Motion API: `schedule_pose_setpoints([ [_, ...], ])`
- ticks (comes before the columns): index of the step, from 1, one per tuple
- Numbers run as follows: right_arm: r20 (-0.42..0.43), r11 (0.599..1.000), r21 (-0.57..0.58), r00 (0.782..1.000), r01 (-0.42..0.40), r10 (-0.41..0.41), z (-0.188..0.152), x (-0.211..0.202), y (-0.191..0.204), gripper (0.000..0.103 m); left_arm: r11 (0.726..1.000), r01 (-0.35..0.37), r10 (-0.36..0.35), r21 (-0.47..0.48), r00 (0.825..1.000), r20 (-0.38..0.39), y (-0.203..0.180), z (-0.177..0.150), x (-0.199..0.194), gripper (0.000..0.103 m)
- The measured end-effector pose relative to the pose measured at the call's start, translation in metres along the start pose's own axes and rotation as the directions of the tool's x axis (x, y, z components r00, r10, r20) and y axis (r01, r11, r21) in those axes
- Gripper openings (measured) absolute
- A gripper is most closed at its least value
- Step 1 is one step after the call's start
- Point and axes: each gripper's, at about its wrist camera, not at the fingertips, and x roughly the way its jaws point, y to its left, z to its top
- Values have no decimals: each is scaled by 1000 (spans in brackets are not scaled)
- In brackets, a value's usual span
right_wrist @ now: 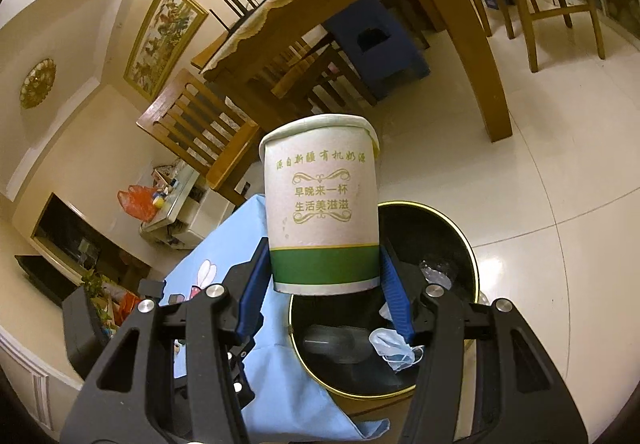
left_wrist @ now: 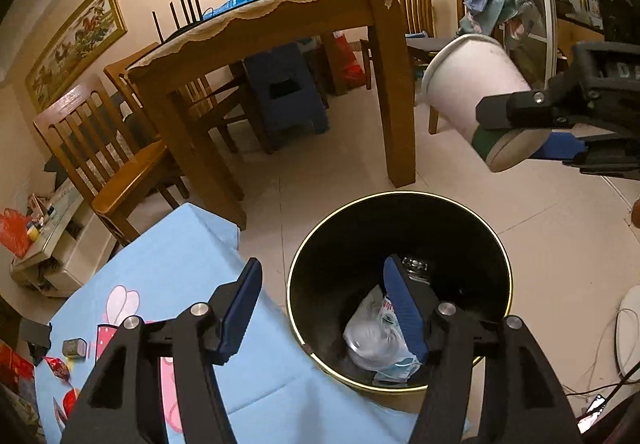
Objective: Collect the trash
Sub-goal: 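Carry both cups over the black bin and release the plastic cup from the left gripper, then open the right gripper over the bin to drop the white paper cup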
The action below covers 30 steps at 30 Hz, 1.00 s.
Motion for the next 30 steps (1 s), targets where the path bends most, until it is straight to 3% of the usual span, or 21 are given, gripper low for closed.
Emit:
schedule_pose_setpoints([
  [11,-76,997,-54,996,48,-52,-14,35,24,52,999,-38,38,-10,998,54,11,1,-30,63],
  [16,-150,991,-98,984,87,-101,-20,56,32,53,999,-43,44,-17,996,73,14,3,-40,64],
  [19,-179,987,-108,974,120,-138,-26,68,35,62,999,-46,47,-23,996,76,16,3,-44,64],
  [26,-161,980,-124,972,154,-173,-28,72,39,66,996,-89,91,-23,991,98,17,3,-53,65],
  [30,-88,963,-155,968,220,-235,-25,60,43,70,994,-111,113,-23,987,111,17,2,-58,67],
])
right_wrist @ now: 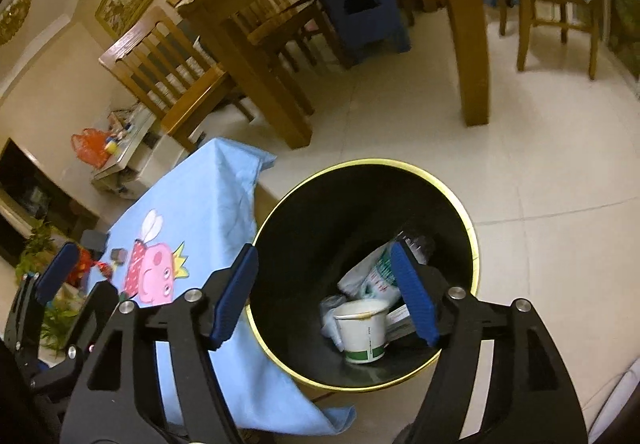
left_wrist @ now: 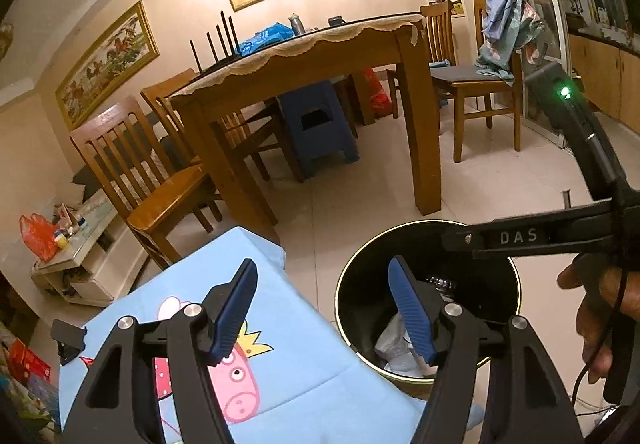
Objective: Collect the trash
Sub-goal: 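Open the right gripper over the bin to drop the white paper cup, then grasp the green bottle cap with the right gripper while the left grasps the small white cap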
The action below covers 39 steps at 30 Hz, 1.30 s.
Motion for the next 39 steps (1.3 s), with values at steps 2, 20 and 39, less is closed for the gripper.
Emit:
schedule_pose_setpoints([
  [2,53,997,-31,996,69,-67,0,-10,4,72,1000,-4,4,-3,1000,2,1,0,0,69],
  [20,486,866,-281,840,413,-243,-38,-91,108,91,961,-203,180,-190,975,-130,107,-42,-7,71],
  [39,59,832,-540,980,-129,191,-100,-7,274,91,784,-490,411,-380,870,-273,275,-139,-84,96],
])
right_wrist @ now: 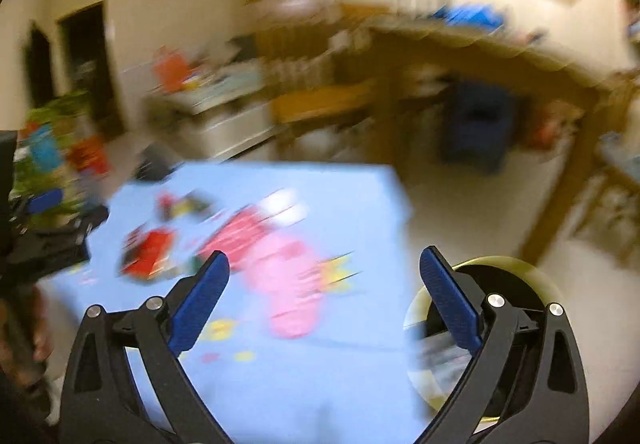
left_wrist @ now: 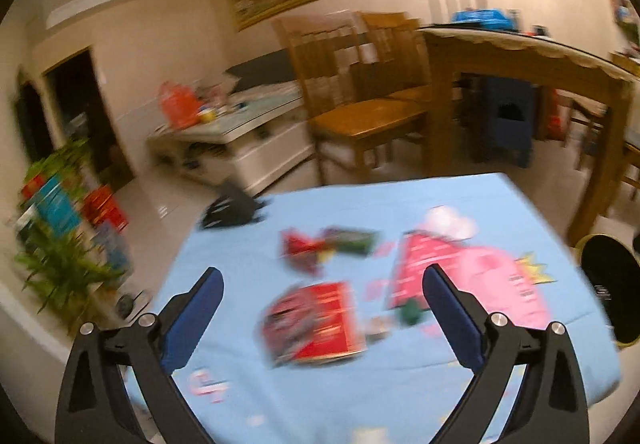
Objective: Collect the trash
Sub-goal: 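Grasp the green bottle cap with the right gripper while the left grasps the small white cap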
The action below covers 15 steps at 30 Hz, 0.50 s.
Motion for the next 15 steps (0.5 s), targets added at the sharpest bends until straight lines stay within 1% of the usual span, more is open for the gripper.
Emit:
schedule_pose_setpoints([
  [1,-30,999,6,999,-46,46,-3,11,8,89,999,-35,35,-20,999,-16,23,-8,4,96],
  [3,-83,992,10,989,-122,123,-8,33,30,82,996,-78,77,-38,996,-33,50,-16,9,96],
  [6,-129,987,6,979,-161,161,-8,56,59,82,986,-150,146,-68,987,-65,98,-35,14,96],
  [8,-165,980,-3,967,-197,194,-6,75,85,80,981,-176,170,-82,982,-81,117,-45,17,96],
  [10,-202,982,-48,965,-182,169,-5,103,113,73,976,-193,184,-99,978,-95,137,-53,19,96],
  [12,-251,987,-78,961,-143,119,-7,135,126,57,974,-194,182,-119,978,-104,149,-58,21,96],
  [14,-300,988,-86,949,-127,96,-13,159,129,46,972,-190,176,-135,978,-111,161,-63,22,96],
  [15,-324,990,-92,943,-108,73,-13,174,134,44,972,-189,175,-138,978,-112,162,-65,21,96],
])
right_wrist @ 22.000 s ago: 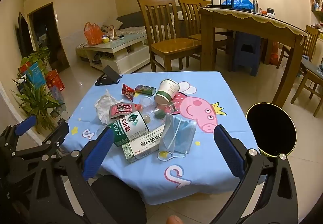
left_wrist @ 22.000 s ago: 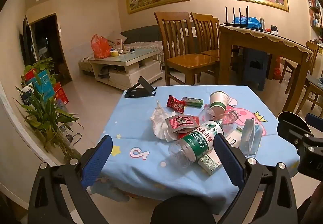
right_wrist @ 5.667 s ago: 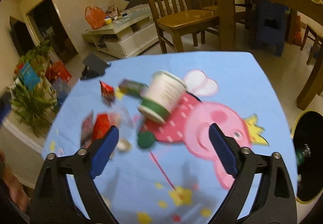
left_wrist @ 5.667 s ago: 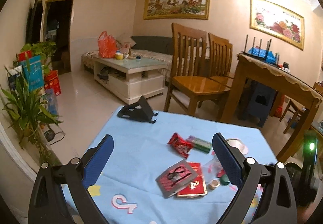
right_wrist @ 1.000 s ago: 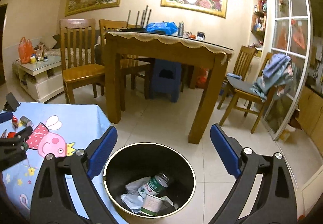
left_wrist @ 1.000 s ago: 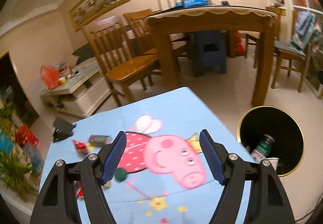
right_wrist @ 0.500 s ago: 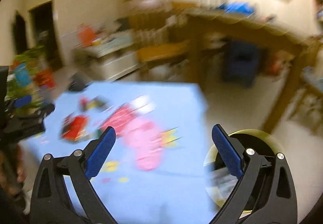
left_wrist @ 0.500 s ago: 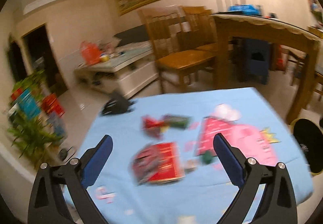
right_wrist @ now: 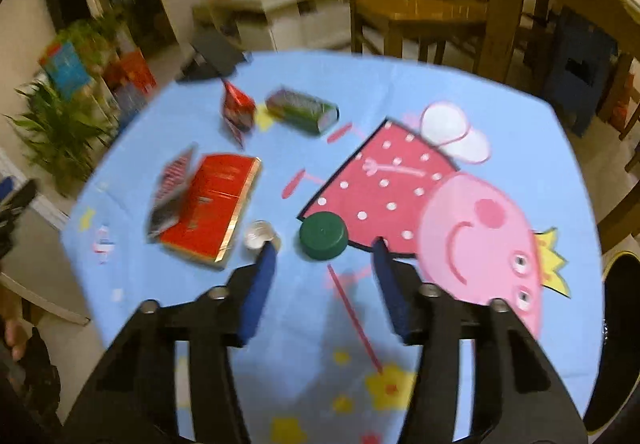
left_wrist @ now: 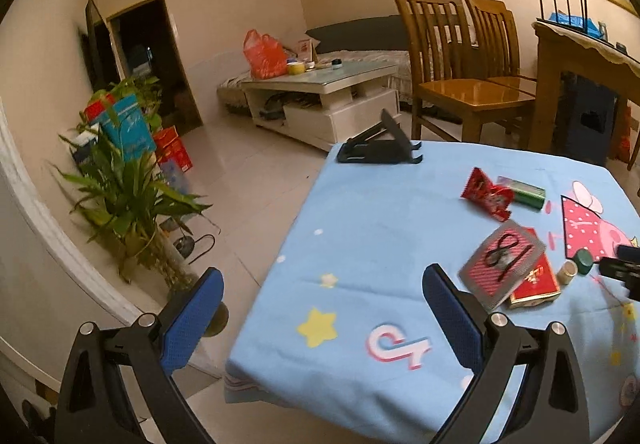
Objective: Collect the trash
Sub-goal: 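Grasp the green bottle cap with the right gripper while the left grasps the small white cap, then carry both caps over the bin and open both grippers to drop them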
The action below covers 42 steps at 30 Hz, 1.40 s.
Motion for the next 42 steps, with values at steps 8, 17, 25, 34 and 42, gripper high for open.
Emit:
schedule_pose_setpoints([
  [8,-47,994,-109,998,25,-30,5,31,12,31,995,98,-98,15,995,-19,-7,-9,13,96],
  [17,-10,999,-42,1000,1,-1,-30,-32,-38,31,903,392,-399,177,917,0,-103,1,-1,96],
  [25,113,977,184,990,-110,90,-54,-92,-122,31,759,616,-601,210,788,-136,-187,3,38,78],
  [34,139,963,211,980,-170,143,-46,-106,-137,31,756,555,-532,348,830,-169,-224,-11,48,46],
  [42,180,956,228,973,-185,145,-49,-128,-145,31,727,591,-551,349,806,-217,-227,-14,55,43],
])
